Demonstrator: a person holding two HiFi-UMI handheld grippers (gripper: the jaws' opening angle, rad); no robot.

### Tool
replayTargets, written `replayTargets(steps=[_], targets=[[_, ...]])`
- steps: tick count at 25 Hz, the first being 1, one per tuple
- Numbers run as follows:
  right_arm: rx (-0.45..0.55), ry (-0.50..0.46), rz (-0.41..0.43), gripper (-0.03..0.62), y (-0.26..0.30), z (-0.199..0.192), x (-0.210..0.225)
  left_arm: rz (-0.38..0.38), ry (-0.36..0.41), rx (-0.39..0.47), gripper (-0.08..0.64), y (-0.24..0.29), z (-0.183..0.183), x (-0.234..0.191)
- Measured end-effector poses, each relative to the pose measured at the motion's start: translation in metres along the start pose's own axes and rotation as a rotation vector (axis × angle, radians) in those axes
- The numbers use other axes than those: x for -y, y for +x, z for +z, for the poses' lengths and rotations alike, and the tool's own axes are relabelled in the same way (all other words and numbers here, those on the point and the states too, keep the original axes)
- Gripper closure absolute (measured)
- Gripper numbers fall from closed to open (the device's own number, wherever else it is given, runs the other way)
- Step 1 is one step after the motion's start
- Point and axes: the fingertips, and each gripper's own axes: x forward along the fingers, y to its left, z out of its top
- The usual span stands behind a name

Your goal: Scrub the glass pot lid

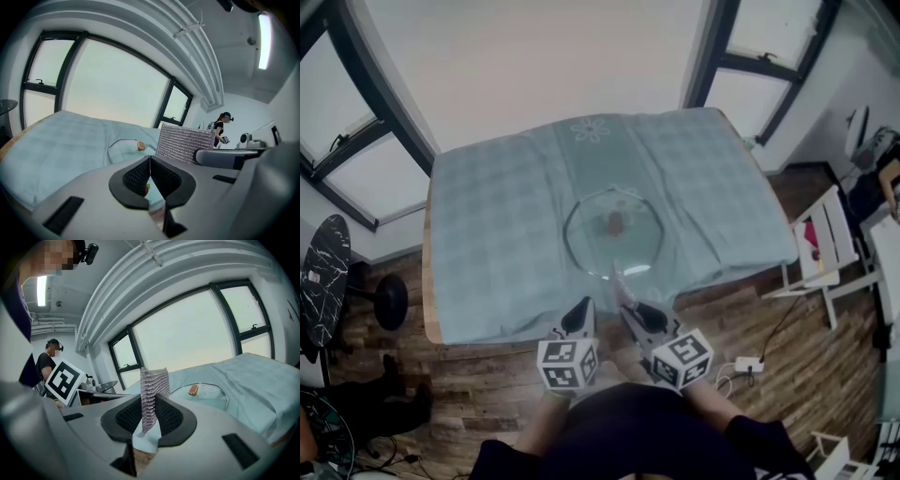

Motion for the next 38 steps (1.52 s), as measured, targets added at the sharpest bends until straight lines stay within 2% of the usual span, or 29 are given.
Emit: replayTargets(steps=[9,18,27,38], targets=[[-0.02,-0.02,-0.029,0.514,0.023,0.013,0.009,-0.005,0.006,-0.008,0.557,0.014,0.014,-0.021],[-0.014,-0.02,-0.024,0.514,0.042,0.033,0.021,0.017,-0.01,-0.015,0.557,0.029,0.027,-0.034],[0.024,-0.012,-0.011,0.514,0.081,0.063,0.061,0.049,-0.005,-0.022,0.557,0.065,0.056,-0.048],[-0.007,-0.052,0.005,0.514,0.129,0.086,0.103,0.102,-0.042,-0.019,0.557,0.107,0.077,-0.075]])
